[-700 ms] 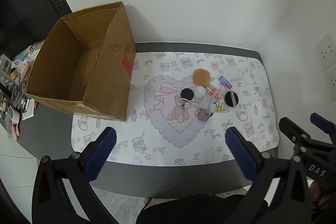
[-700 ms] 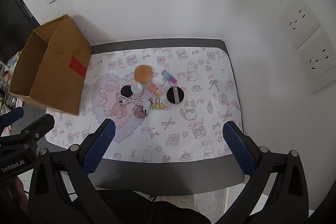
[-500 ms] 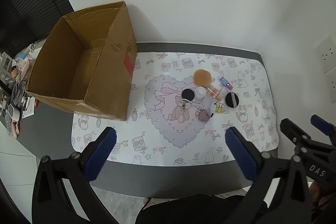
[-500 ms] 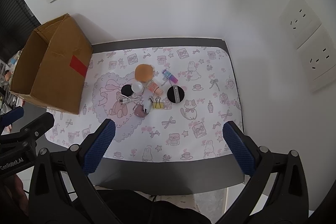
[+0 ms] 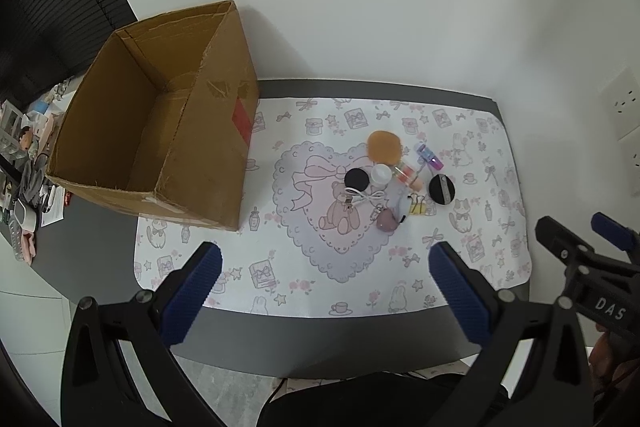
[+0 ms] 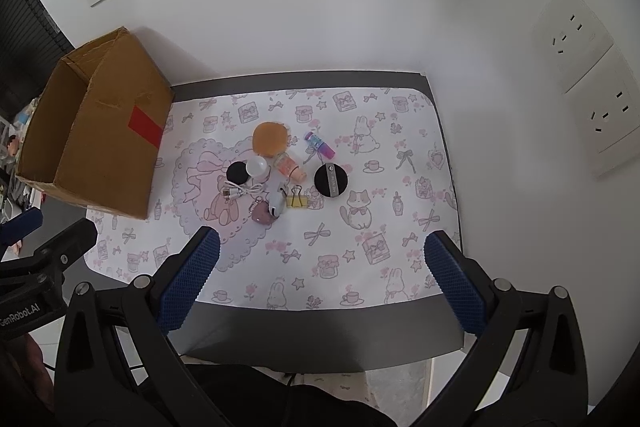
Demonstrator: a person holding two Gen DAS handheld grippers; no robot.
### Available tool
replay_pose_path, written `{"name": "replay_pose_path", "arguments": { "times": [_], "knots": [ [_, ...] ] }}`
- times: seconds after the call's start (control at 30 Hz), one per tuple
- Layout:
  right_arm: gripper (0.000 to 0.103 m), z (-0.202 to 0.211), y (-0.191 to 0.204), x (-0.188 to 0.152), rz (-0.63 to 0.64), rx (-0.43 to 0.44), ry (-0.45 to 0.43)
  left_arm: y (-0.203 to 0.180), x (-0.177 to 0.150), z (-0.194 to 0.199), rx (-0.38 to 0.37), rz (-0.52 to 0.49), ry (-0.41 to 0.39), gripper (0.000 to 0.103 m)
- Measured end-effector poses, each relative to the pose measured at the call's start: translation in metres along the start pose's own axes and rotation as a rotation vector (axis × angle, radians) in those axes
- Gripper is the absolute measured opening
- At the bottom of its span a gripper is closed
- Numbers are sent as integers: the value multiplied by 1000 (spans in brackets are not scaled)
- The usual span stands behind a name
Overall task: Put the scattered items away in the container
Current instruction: 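Move both tools toward the scattered items on the mat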
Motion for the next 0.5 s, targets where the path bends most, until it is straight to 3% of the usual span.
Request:
{"name": "replay_pose_path", "arguments": {
  "times": [0.5],
  "knots": [
    [103, -25, -10, 20, 19, 9, 7, -13, 16, -32, -9, -38, 19, 103]
  ]
}}
Point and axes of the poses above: each gripper's, at about its wrist camera, not at the fingertips, and z roughly against the way its jaws point, y to its left, x to its top, the point moved 7 cm from there along -z, roughly the way its jaws point, and after that the axes turned 2 degrees about x, right-handed, at the moved point
